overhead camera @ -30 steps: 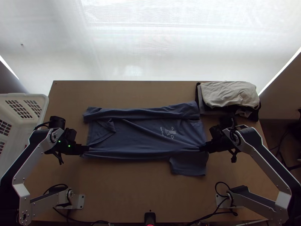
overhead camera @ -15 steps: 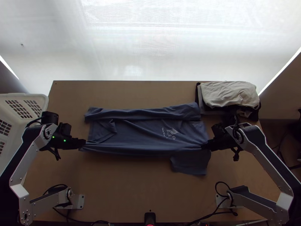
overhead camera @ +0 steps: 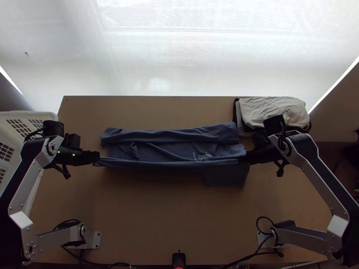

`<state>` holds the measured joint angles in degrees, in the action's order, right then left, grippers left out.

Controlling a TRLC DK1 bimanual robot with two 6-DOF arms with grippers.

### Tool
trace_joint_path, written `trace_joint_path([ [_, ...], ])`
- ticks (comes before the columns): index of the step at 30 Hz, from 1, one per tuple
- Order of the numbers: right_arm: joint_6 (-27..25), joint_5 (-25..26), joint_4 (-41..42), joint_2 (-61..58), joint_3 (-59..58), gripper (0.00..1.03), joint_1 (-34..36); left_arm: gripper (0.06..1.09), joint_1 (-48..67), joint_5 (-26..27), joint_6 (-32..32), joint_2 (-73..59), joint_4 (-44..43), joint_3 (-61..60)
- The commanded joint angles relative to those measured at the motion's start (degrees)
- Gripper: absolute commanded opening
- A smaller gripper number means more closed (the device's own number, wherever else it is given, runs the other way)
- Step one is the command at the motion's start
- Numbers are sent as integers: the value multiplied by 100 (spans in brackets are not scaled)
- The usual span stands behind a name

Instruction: Fold the t-shirt

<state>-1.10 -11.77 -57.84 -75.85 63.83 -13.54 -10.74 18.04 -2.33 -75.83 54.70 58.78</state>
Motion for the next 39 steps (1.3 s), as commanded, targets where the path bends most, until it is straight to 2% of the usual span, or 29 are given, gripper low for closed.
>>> trace_joint_path([
  [1, 5, 8, -8, -413, 446, 3, -43, 10, -24, 24, 154, -283, -20, 283],
  [18, -57, 351, -333, -2337, 2810, 3, -175, 10, 90, -73, 558, -1153, -196, 1153],
  [32, -13, 527, -377, -3454, 3504, 3, -351, 10, 143, -240, 628, -1478, -214, 1276],
  [39, -13, 825, -377, -3946, 3979, 3, -246, 10, 116, -556, 637, -1777, -284, 1390],
])
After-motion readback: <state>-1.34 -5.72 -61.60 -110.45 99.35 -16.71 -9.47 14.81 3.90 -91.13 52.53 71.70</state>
